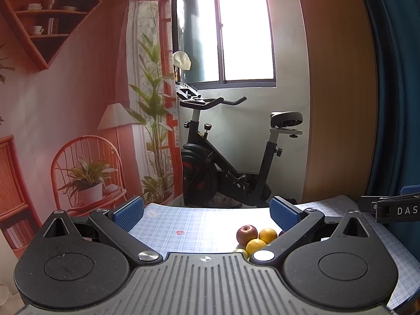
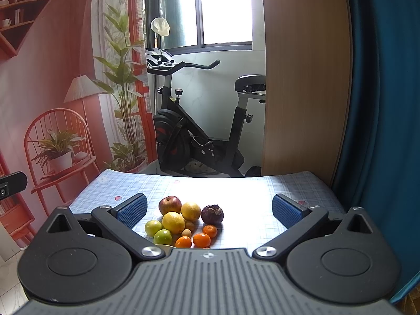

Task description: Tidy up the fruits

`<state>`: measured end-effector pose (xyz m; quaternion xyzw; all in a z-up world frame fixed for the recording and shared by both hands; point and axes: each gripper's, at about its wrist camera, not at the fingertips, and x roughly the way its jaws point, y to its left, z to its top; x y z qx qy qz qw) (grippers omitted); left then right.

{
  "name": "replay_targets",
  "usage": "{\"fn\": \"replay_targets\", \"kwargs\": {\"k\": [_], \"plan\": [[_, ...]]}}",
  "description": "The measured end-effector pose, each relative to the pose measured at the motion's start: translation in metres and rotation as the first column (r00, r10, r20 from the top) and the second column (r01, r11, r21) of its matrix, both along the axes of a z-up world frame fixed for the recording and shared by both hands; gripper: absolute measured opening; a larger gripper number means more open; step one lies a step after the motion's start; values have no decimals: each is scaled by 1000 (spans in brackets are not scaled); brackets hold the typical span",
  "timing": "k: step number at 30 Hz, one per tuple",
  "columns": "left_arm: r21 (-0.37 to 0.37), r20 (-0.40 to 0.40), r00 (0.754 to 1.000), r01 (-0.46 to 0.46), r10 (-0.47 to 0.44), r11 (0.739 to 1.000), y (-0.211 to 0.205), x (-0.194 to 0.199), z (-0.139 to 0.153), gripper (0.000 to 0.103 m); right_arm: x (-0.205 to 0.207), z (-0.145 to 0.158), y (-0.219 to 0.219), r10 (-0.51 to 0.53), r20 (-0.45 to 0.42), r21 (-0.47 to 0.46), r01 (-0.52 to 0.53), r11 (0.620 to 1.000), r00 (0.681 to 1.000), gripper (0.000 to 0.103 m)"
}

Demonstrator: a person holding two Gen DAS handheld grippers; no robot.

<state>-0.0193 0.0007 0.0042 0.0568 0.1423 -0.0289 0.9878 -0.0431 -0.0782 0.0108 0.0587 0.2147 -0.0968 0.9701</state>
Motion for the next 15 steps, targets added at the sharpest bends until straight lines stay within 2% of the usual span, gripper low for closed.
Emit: {"fn": "replay_targets", "kwargs": {"k": [15], "plan": [[-3,4,1000,1,-1,1000,0,1,1,103,0,1,0,-1,3,1,1,1000,1000,103]]}}
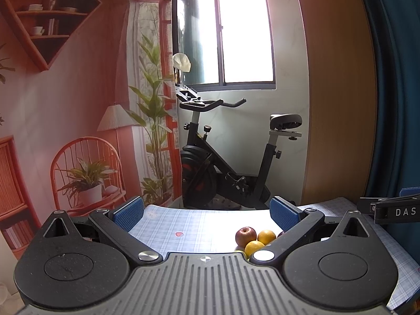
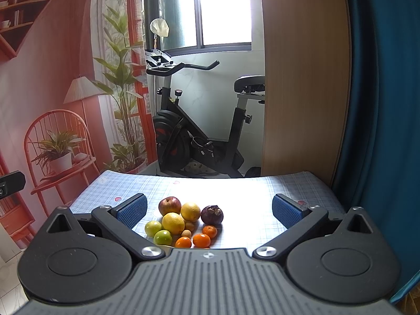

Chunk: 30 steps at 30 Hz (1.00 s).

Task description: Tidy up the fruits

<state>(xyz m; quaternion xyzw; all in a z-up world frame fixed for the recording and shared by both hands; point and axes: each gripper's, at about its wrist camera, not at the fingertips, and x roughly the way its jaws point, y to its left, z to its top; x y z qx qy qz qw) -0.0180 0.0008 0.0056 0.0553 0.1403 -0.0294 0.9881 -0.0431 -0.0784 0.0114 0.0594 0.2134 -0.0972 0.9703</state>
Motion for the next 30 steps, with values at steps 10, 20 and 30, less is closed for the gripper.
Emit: {"fn": "replay_targets", "kwargs": {"k": [10,20,30], "plan": [[-1,1,1000,0,0,1000,0,0,0,103,-1,-1,0,-5,2,3,5,1000,1000,103],[10,9,999,-33,33,999,1,13,-6,103,2,-12,-11,23,73,16,-24,1000,997,103],[-43,-22,999,-50,49,998,16,65,-47,102,52,-87,-47,-3,139,81,-8,997,990,103]]}}
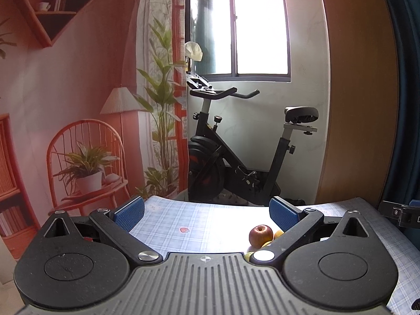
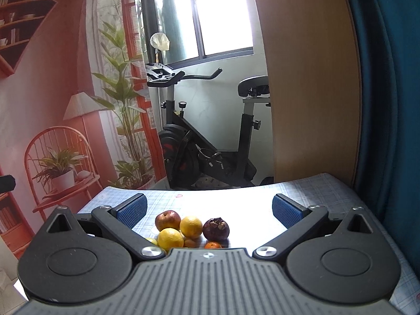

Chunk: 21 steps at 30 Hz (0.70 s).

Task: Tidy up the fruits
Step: 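Move the open left gripper toward the dark purple mangosteen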

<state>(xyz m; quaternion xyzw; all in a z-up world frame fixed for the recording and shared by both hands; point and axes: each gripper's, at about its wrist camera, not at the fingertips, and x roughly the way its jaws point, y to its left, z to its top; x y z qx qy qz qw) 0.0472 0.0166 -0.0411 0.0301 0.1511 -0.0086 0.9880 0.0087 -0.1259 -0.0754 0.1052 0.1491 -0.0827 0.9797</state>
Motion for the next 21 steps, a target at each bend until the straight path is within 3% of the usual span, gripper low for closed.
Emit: {"fn": "replay_targets", "kwargs": {"k": [3,6,11,16,21], "plan": [[4,-15,1000,-11,11,1000,1,16,-18,100,18,-23,-7,27,-20,16,-26,1000,999,103],[17,-66,998,16,-15,1000,0,35,-33,82,32,-43,-11,40,-55,33,-39,999,998,103],[-21,-157,987,34,-36,999,10,63,-57,82,45,-64,-15,55,-99,37,-52,998,994,103],[-38,-220,975,33,-40,999,22,88,-75,82,56,-74,-12,63,-78,7,-63,998,995,103],[-19,-219,975,22,-26,1000,27,106,-85,82,73,-83,-17,87,-110,44,-83,996,990,103]]}}
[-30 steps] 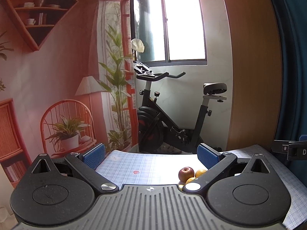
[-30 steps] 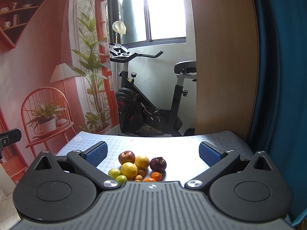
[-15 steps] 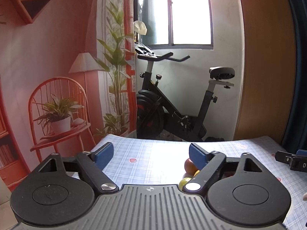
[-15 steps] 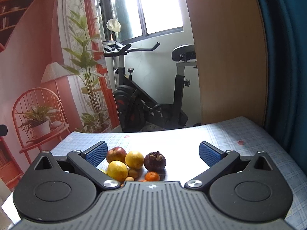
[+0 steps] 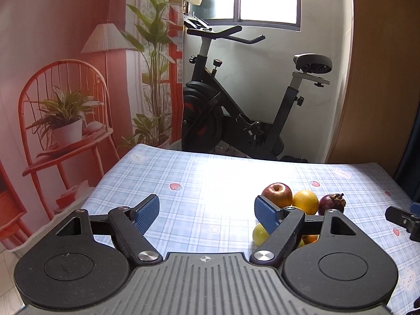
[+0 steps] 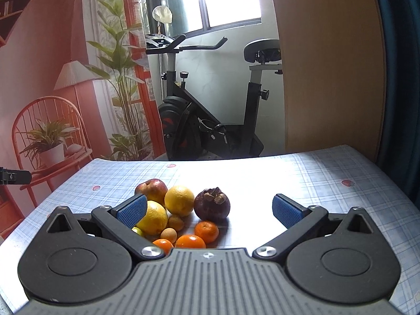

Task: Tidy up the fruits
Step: 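Move the open left gripper toward the dark purple mangosteen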

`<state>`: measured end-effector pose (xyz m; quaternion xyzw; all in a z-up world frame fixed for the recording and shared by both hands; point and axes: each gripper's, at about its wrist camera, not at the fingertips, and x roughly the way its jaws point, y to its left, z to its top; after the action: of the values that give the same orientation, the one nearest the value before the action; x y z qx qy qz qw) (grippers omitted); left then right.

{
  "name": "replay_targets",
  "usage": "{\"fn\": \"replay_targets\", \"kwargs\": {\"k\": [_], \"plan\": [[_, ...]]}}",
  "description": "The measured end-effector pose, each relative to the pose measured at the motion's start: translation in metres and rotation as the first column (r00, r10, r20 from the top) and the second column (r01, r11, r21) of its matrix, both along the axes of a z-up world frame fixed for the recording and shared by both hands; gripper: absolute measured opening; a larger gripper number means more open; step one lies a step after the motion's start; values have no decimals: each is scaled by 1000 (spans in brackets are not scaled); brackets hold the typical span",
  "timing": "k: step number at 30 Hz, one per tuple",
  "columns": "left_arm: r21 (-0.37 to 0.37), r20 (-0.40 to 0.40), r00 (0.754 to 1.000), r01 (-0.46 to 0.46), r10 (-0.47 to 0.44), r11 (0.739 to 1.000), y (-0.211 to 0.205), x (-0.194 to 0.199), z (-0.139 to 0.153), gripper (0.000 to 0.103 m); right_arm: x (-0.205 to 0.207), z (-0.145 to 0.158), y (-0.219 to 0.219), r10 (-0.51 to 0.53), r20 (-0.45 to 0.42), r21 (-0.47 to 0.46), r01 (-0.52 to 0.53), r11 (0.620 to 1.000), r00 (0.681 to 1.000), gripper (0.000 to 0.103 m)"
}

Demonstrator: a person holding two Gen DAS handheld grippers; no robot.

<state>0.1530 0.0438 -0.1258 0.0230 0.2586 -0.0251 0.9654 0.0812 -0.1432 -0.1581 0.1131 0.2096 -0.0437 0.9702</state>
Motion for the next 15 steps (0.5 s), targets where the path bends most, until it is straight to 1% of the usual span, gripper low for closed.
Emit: {"fn": "replay_targets", "kwargs": {"k": [4,7,12,15], "plan": [[21,-47,999,26,-25,999,-5,14,-3,82,13,-5,-6,14,-56,1,-14,1000,998,103],[39,-52,999,11,-9,999,-6,23,-7,83,21,-7,-9,19,-81,-8,-20,1000,997,103],[77,-53,998,19,-15,997,-12,36,-12,84,36,-7,-7,31,-66,-65,-36,997,997,103],[76,-41,999,32,-29,997,-15,42,-12,84,45,-9,-7,39,-53,-100,-44,994,998,103]]}}
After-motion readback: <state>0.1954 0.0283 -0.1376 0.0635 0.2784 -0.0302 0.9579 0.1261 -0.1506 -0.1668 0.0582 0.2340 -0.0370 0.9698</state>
